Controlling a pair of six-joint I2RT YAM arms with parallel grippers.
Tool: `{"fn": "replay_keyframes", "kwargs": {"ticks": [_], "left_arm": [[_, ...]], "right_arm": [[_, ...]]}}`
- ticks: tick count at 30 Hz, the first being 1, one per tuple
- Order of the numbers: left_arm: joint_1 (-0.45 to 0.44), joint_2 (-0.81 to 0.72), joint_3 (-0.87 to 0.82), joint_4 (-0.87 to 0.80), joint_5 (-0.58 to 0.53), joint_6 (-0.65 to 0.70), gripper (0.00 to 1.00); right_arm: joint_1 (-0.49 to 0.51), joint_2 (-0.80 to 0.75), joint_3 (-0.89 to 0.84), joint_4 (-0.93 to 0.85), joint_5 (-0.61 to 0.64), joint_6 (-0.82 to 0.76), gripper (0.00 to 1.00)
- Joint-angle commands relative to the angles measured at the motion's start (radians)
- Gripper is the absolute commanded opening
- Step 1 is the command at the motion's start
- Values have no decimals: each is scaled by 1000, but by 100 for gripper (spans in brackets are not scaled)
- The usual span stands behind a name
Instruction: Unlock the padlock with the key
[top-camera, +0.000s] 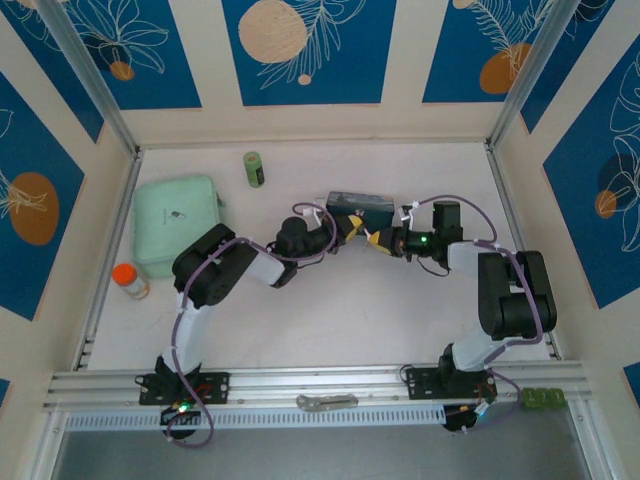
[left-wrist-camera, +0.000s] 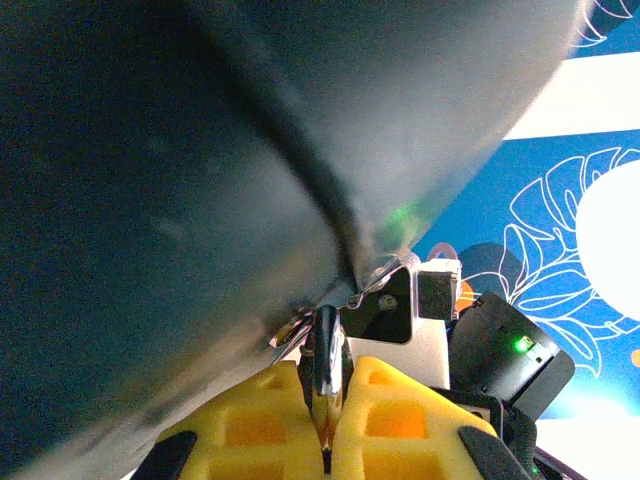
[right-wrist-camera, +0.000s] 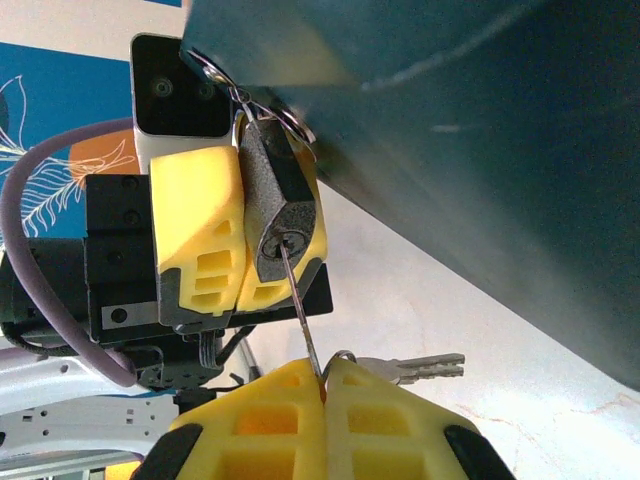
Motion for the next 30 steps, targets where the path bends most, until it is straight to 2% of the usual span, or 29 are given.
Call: {"fn": "replay_keyframes", "kwargs": {"ticks": [1, 8, 19, 24, 30], "left_arm": [[-13, 2, -16, 104, 63, -7, 0], [-17, 13, -2, 118, 109, -11, 0], [-21, 17, -5, 121, 94, -12, 0], [-25, 13, 1, 111, 103, -6, 0], [-36, 10, 9, 104, 105, -2, 0]], "right_arm": [[-21, 17, 44, -7, 28, 37, 0], [-20, 36, 91, -54, 61, 71, 0], [37, -18, 37, 84, 102, 108, 0], [60, -34, 43, 60, 137, 70, 0], [80, 4, 78, 64, 171, 180, 0]]}}
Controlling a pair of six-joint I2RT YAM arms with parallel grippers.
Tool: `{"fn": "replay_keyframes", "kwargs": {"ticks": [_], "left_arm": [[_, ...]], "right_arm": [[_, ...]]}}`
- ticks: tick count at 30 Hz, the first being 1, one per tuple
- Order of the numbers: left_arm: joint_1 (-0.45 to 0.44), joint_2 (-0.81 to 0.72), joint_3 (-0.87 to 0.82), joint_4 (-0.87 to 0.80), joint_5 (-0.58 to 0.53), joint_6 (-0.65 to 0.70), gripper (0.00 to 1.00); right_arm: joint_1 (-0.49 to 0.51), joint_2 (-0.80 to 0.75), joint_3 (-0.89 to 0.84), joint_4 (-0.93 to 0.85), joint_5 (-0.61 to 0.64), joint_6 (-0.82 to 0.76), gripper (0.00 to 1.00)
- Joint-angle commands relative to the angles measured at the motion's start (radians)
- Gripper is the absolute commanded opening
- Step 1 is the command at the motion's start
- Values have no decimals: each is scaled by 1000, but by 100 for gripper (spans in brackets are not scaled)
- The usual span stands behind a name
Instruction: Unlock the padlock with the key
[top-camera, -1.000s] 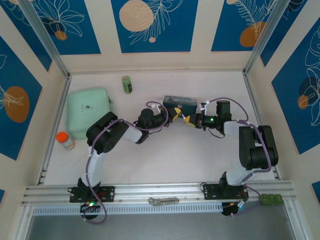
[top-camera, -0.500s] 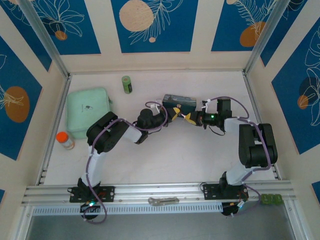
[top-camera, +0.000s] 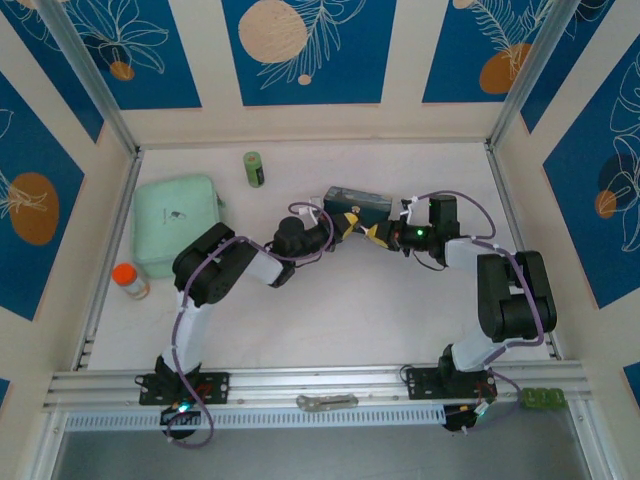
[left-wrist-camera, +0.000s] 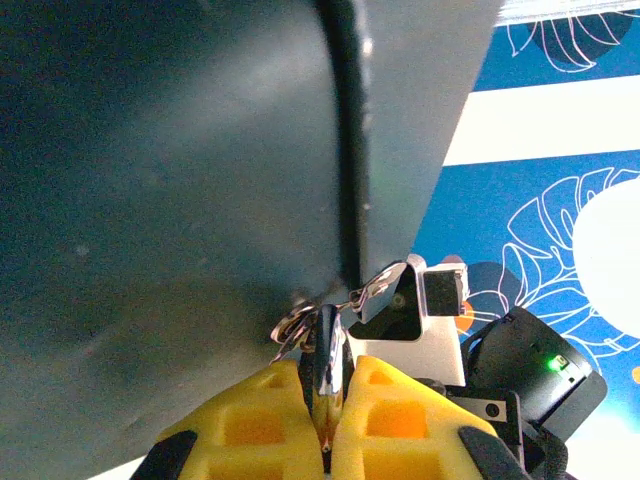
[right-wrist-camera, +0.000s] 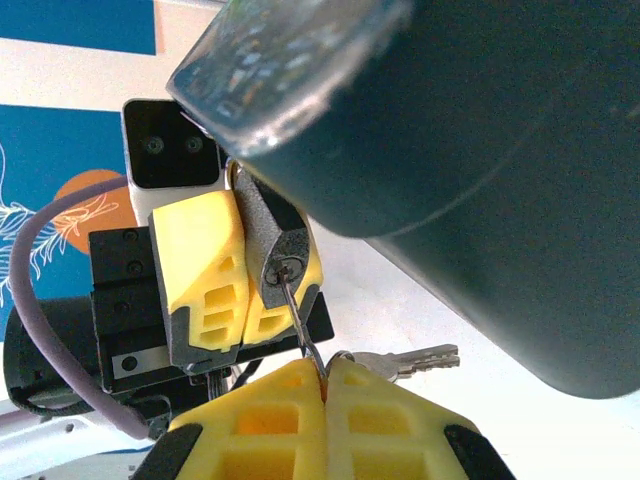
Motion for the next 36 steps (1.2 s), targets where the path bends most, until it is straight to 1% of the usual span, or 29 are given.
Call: {"fn": "replay_keyframes", "kwargs": {"ticks": [1, 3, 6, 8, 10, 13, 17, 19, 21, 25, 29, 33, 36], "left_arm": [[-52, -1, 14, 80, 128, -3, 0], [-53, 0, 8, 89, 121, -8, 0], [-53, 2, 5, 101, 119, -15, 0], [-54, 2, 7, 102, 120, -21, 0], [-54, 1, 12, 106, 121, -52, 0], [-53, -15, 15, 91, 127, -89, 0], [-54, -62, -2, 31, 134, -75, 0], [-53, -70, -2, 17, 144, -75, 0], [-53, -63, 7, 24, 157, -85, 0], [-58, -44, 19, 57, 170, -91, 0], [-63, -40, 31, 74, 184, -85, 0], [-75, -42, 43, 48, 194, -69, 0], [-77, -39, 40, 55, 188, -74, 0]], "right_arm": [[32, 18, 41, 58, 62, 79, 0], [31, 24, 33, 80, 66, 129, 0], [27, 36, 16, 145, 25, 187, 0], [26, 37, 9, 181, -5, 175, 0], [24, 26, 6, 185, -26, 92, 0], [23, -5, 35, 68, -14, -74, 0], [9, -8, 62, 23, -53, -153, 0], [-3, 3, 78, -19, -42, -176, 0], [-18, 30, 99, -52, -42, -154, 0], [-12, 75, 120, -25, -77, -34, 0], [18, 82, 128, -22, -47, 40, 0], [48, 84, 142, -12, 5, 71, 0], [55, 94, 147, 18, 20, 97, 0]]}}
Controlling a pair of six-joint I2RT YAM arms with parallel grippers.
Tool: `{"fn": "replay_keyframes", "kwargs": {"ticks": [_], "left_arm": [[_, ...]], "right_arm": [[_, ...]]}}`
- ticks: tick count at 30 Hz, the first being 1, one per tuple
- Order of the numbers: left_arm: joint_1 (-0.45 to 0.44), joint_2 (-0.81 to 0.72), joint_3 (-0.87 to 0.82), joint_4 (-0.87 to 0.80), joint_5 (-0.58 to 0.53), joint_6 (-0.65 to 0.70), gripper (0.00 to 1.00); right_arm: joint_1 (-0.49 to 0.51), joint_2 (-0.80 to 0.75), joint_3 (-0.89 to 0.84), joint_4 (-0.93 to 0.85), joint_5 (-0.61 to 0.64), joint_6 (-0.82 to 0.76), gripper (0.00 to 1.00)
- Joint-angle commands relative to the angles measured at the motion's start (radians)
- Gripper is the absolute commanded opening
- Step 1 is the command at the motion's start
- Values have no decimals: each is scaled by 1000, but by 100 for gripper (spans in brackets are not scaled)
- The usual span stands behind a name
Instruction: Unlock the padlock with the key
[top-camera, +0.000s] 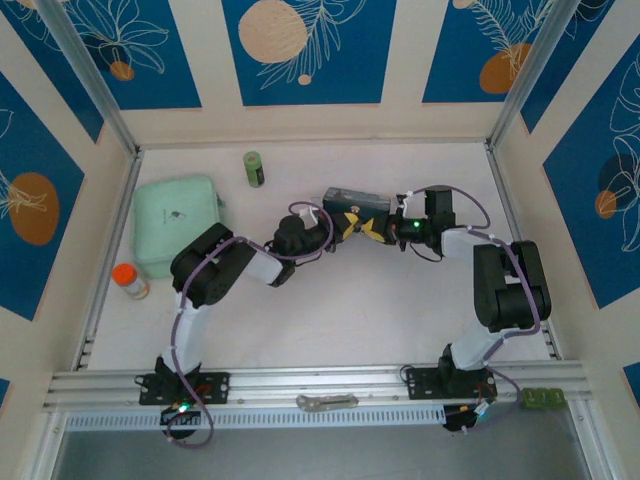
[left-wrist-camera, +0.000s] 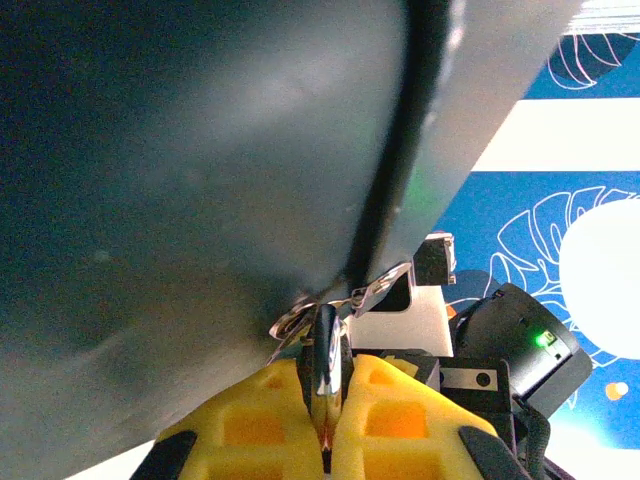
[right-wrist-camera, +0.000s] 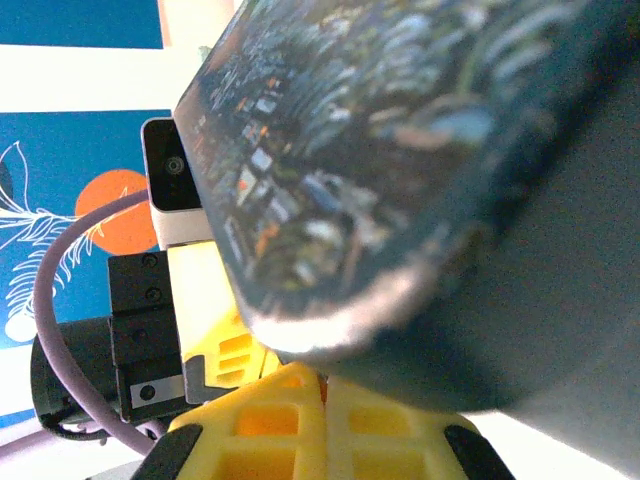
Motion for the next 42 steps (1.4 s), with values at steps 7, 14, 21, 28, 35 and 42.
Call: {"fn": "replay_keyframes", "kwargs": {"ticks": [7, 14, 21, 28, 35, 42], "left_arm": [[-71, 4, 42, 133, 183, 53, 0], [-63, -60, 8, 41, 199, 248, 0], [-46, 2, 12, 171, 205, 180, 0], [-42, -41, -30, 54, 147, 210, 0], [-42, -62, -44, -7, 84, 196, 0], [-41, -98, -40, -104, 39, 211, 0]], "right_arm": [[30, 47, 16, 134, 39, 168, 0], [23, 47, -33, 197, -54, 377, 0], [11, 47, -56, 237, -105, 435, 0], [-12, -113, 3, -163, 68, 125, 16], [-5, -223, 26, -358, 231, -65, 43], [84, -355, 65, -557, 524, -299, 47]]}}
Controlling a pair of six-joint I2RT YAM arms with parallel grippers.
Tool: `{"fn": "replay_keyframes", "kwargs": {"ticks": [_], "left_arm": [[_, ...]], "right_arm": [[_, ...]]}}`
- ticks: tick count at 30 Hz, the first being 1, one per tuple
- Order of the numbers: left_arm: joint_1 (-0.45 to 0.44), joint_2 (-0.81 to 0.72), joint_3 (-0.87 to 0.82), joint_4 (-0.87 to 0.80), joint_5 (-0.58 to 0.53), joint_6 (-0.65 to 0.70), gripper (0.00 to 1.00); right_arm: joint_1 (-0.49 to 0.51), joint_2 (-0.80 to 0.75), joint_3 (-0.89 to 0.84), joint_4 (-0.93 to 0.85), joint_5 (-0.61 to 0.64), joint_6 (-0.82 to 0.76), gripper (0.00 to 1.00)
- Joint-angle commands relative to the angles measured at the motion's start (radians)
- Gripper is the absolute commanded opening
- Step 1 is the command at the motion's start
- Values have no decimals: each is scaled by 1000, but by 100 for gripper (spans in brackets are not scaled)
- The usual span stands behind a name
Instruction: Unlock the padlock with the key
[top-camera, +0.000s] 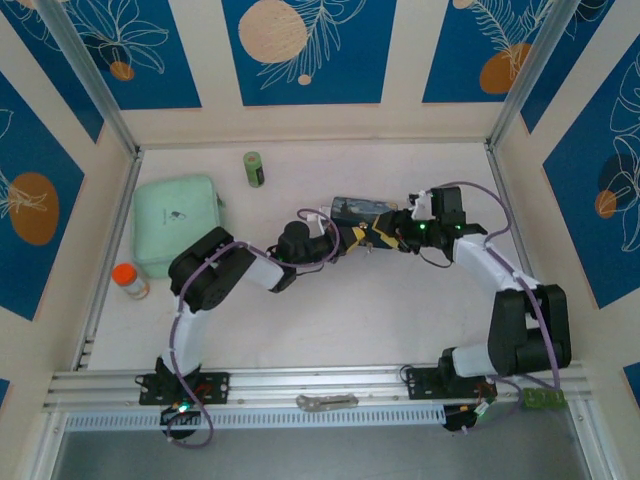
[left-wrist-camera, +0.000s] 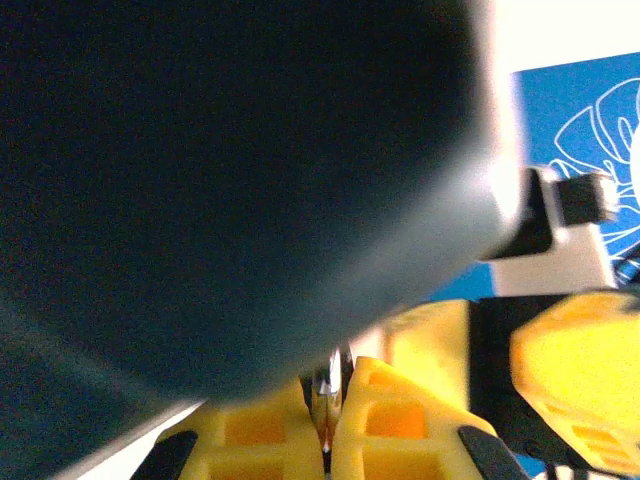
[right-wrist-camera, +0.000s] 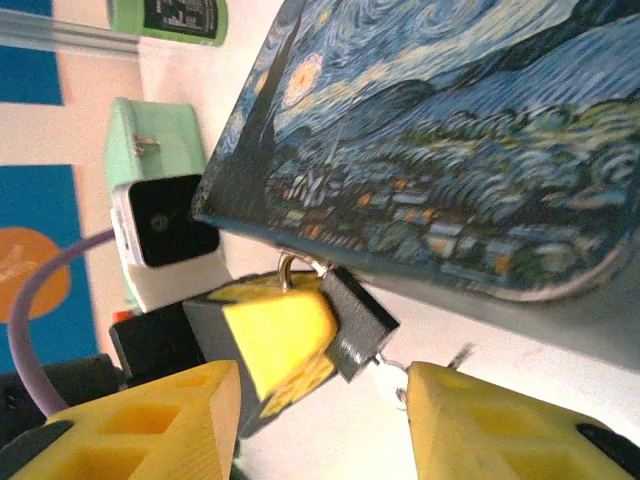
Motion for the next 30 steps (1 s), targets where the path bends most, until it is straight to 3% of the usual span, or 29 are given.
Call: {"fn": "replay_keyframes", "kwargs": {"ticks": [1, 9, 30], "left_arm": [[-5, -61, 4, -25, -28, 24, 0], [-7, -77, 25, -80, -23, 4, 0], [-5, -83, 21, -59, -4, -13, 0]], "right_arm": [[70, -80, 43, -158, 219, -199, 47], [271, -25, 136, -307, 525, -438, 37], [458, 188, 249, -339, 872, -600, 28]]}}
